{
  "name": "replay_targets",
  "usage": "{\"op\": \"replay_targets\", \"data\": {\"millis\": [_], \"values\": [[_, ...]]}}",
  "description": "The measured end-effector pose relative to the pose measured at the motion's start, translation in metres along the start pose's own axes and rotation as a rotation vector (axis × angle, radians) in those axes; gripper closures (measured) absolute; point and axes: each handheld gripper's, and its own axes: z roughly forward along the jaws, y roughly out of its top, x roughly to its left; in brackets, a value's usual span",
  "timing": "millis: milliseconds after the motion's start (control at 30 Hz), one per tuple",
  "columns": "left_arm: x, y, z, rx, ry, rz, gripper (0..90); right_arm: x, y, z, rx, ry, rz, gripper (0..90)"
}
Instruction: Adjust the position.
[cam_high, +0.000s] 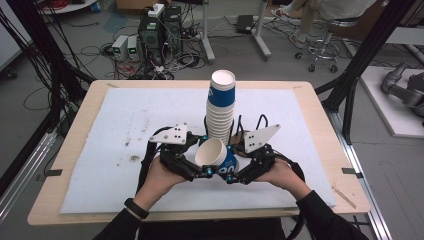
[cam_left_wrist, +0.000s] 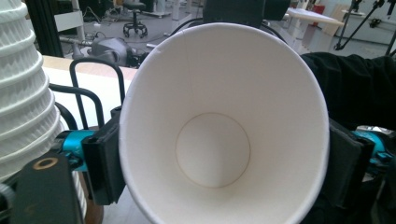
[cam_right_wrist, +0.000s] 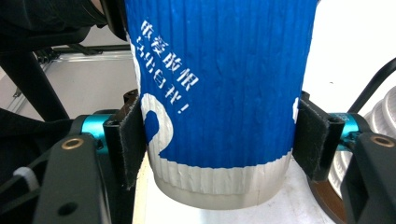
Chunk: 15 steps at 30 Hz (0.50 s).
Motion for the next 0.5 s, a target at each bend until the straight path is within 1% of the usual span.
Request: {"op": "replay_targets", "data": {"millis": [67, 167, 233, 300, 367, 433, 500], "values": [[-0.001, 0.001, 0.0, 0.017, 0.003, 0.007, 20.0, 0.0, -0.001, 0.0, 0.004, 0.0, 0.003, 28.4], [-0.003, 0.003, 0.0, 0.041, 0.012, 0.026, 21.1, -0.001, -0.001, 0.0, 0.013, -0.004, 0.019, 21.7], [-0.003, 0.004, -0.001, 0.075, 0.021, 0.042, 21.5, -0.001, 0.0, -0.001, 0.036, -0.004, 0.021, 21.7], [-0.002, 0.003, -0.001, 0.097, 0.025, 0.049, 21.7, 0.001, 0.001, -0.002, 0.05, -0.007, 0.006, 21.8], [-0.002, 0.003, 0.0, 0.111, 0.025, 0.052, 22.1, 0.002, 0.002, 0.0, 0.051, -0.009, 0.005, 21.2], [-0.004, 0.004, 0.001, 0.115, 0.025, 0.056, 22.3, 0.003, 0.001, 0.004, 0.066, -0.02, 0.003, 20.9], [-0.005, 0.005, 0.002, 0.118, 0.025, 0.062, 22.3, 0.004, 0.001, 0.009, 0.071, -0.021, 0.004, 20.9]]}}
